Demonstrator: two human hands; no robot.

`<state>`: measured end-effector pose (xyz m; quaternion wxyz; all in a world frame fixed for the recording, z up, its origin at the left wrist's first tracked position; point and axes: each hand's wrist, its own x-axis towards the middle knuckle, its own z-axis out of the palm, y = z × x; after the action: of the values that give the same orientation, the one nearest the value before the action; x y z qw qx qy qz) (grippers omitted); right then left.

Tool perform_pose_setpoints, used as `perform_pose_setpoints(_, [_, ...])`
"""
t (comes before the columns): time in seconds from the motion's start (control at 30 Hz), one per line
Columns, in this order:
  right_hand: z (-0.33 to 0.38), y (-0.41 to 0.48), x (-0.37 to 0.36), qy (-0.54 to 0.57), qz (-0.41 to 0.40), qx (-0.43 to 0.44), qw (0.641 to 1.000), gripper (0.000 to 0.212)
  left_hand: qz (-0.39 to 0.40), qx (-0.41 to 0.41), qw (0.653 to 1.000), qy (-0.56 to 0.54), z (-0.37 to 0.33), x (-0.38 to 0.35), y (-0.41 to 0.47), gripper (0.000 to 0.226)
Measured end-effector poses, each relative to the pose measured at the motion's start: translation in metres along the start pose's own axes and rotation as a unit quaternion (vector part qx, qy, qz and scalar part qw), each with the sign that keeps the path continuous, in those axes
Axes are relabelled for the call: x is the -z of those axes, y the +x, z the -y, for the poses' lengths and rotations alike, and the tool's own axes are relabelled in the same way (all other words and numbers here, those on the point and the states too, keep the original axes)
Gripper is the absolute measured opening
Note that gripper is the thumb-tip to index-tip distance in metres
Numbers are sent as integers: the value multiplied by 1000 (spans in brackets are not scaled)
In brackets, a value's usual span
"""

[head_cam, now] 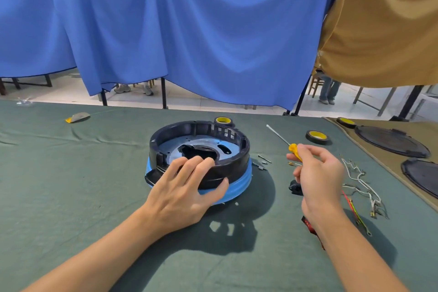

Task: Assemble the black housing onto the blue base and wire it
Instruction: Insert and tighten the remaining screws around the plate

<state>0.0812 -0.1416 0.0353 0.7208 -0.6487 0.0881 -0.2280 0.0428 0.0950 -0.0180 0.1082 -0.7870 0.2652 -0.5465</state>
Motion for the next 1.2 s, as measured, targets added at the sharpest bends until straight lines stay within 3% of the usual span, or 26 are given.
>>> perform_pose_setpoints(0.3, [-28,-13,-5,-116,-8,62,991,6,21,26,999,-19,4,9,1,23])
perform_pose_setpoints(0.43, [-38,-19,-2,-187,20,69,980,11,71,25,997,-15,7,7,-5,55])
perform_pose_setpoints(0.7, [-44,-29,0,-452,57,242,857,11,129,48,990,-9,8,5,-9,86])
perform_pose_setpoints(0.8, [-45,-31,-1,-549,87,247,794,4,148,59,987,-31,6,6,-6,74])
perform_pose_setpoints(1.0, [-45,-31,-3,-642,85,271,712,10,134,73,988,-23,0,7,0,54])
perform_pose_setpoints(1.2, [-42,-24,-2,-674,70,219,702,10,188,165,968,-17,-36,3,44,37])
